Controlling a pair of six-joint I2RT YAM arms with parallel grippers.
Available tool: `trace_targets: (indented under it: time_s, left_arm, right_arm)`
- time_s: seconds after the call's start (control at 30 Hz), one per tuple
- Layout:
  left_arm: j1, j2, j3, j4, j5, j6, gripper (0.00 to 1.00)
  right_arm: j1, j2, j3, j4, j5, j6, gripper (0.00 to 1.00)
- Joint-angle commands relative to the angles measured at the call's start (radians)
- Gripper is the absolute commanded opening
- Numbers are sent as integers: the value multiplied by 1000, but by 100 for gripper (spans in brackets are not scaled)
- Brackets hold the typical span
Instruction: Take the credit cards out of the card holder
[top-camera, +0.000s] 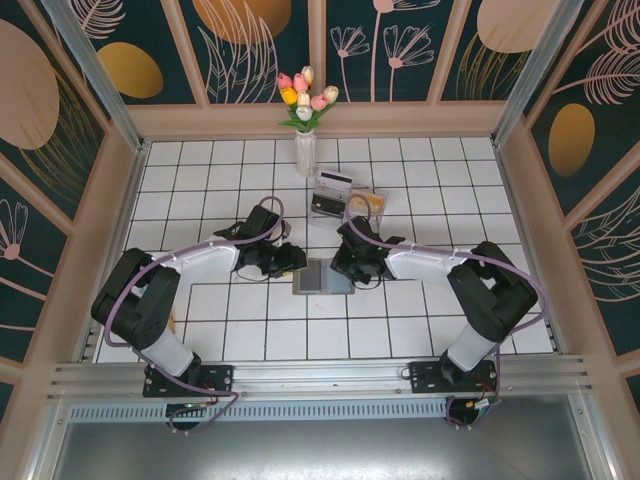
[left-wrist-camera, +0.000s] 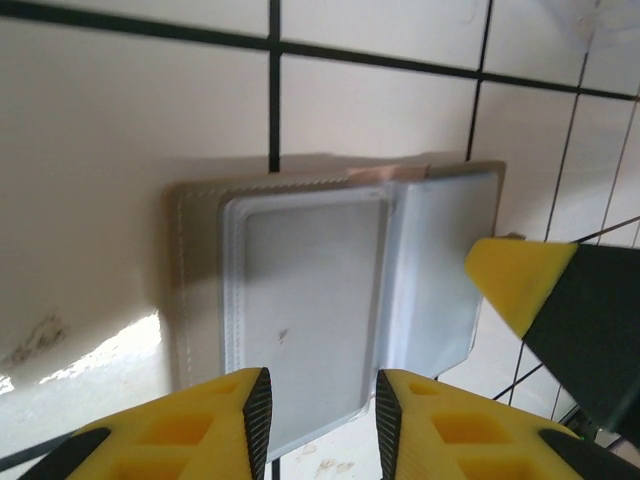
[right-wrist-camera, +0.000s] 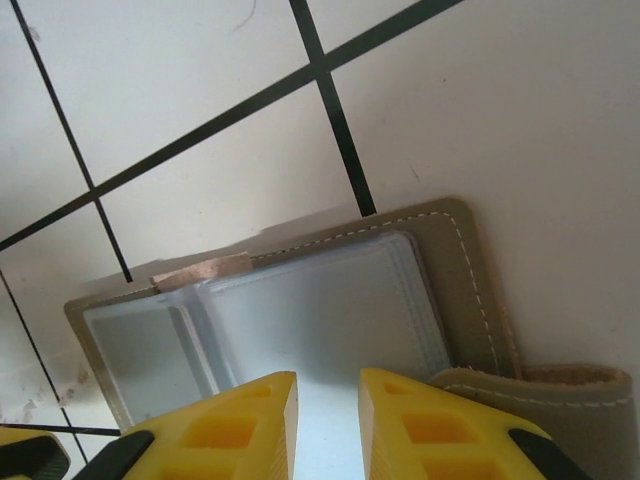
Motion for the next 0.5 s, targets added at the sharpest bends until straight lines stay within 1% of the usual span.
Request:
trace_targets:
  time_s: [0.0,0.33,0.47]
  left_arm:
    - [-3,20,-5,-26,23,26,36]
    - [-6,71,-1,27,87,17,37]
    - [-10,86,4,26,75,15,37]
  right_arm:
    - [3,22,28,-38,-8,-25,25]
    - [4,43,29,-55,-2,-30,26]
    - [5,44,27,-57,-2,-30,26]
